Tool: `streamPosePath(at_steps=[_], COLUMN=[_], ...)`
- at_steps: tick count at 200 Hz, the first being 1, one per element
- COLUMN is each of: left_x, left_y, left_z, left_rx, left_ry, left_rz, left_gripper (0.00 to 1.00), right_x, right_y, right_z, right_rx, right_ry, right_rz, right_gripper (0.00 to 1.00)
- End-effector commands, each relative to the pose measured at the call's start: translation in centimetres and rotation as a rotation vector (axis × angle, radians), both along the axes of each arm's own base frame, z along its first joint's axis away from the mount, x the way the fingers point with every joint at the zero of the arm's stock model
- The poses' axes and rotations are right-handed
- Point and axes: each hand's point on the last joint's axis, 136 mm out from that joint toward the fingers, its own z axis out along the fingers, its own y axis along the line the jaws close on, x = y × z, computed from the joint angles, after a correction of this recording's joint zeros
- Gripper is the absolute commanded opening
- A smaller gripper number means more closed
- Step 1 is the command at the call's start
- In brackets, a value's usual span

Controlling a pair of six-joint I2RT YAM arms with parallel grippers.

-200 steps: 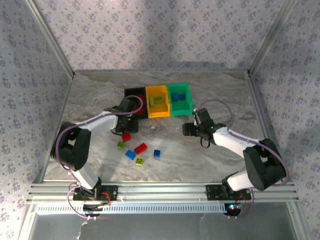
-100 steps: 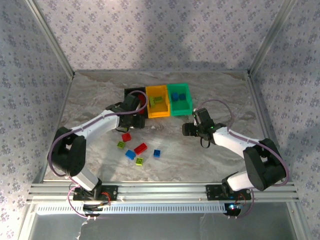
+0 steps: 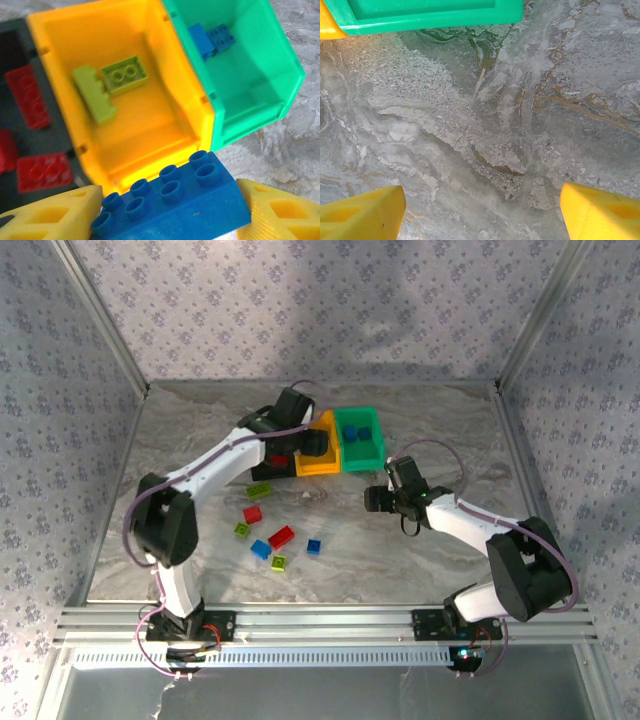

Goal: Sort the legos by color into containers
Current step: Place the lego in the container.

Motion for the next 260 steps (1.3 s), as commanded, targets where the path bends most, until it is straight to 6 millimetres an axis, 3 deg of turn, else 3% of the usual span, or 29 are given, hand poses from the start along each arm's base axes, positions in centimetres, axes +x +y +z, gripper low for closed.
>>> streamPosePath(at_steps=[1, 53, 88, 127, 161, 208, 246, 260], left_x=[1.3, 5.3, 7.1, 7.9, 7.4, 6.0, 3.3, 1.7], left_y=[-3.2, -9.0, -11.5, -12.9, -12.5, -10.7, -7.4, -5.3], left_z=[1.0, 1.3, 0.6, 0.3, 1.0, 3.2, 3.4, 2.1], left_rx=[-0.010, -0.038, -0.077, -0.106, -0.085, -0.067, -0.051, -0.019], left_ry=[-0.022, -0.051, -0.045, -0.036, -0.042, -0.076, -0.102, -0.090], left_rz=[-0.078, -0.142, -0.142, -0.150, -0.164, -0.162, -0.126, -0.102], left_gripper=[0.59, 0.59, 0.61, 0.75, 0.81, 0.81, 0.81, 0.81], right_x=[0.1, 0.1, 0.2, 0.2, 0.3, 0.2, -0.8, -1.6], right_y=[0.0, -0.3, -0.3, -0.3, 0.0, 1.0, 3.2, 4.1], right_z=[0.5, 0.8, 0.7, 0.6, 0.5, 0.5, 0.9, 0.7], right_rx=[0.015, 0.009, 0.006, 0.008, 0.013, 0.042, 0.040, 0.035], right_ry=[-0.003, -0.013, -0.013, -0.010, -0.006, -0.002, -0.033, -0.031], right_rz=[-0.008, -0.016, -0.017, -0.014, -0.007, 0.028, 0.118, 0.138], right_gripper=[0.83, 0.83, 0.83, 0.83, 0.83, 0.83, 0.83, 0.83])
